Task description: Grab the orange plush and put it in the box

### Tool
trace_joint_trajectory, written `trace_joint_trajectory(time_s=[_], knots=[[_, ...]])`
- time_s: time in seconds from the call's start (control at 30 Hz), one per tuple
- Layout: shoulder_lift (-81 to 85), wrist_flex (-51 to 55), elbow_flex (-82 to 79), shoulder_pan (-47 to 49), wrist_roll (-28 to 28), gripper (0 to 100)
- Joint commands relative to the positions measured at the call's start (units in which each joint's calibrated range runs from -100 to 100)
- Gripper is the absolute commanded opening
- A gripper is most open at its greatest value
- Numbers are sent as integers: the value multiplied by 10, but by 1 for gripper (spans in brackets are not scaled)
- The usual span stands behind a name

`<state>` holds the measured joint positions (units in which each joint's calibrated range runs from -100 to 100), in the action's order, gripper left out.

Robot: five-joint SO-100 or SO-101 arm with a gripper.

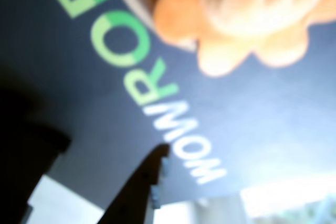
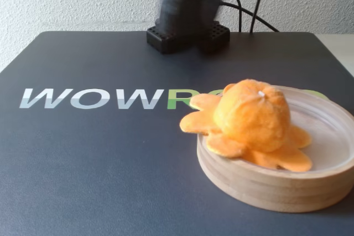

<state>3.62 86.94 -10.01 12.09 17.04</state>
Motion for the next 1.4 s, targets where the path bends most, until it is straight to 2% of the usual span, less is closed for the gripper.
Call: trace_joint_trajectory(time_s=[0.0, 0.07, 0.27, 0.4, 0.8, 1.13, 1.37], knots=[[67, 82, 18, -72, 0, 44], [69, 85, 18, -82, 0, 40], [67, 66, 19, -103, -3, 12], [67, 69, 19, -106, -2, 4], [74, 42, -58, -104, -23, 3], [74, 9, -45, -46, -23, 3], [74, 11, -10, -47, -23, 3]])
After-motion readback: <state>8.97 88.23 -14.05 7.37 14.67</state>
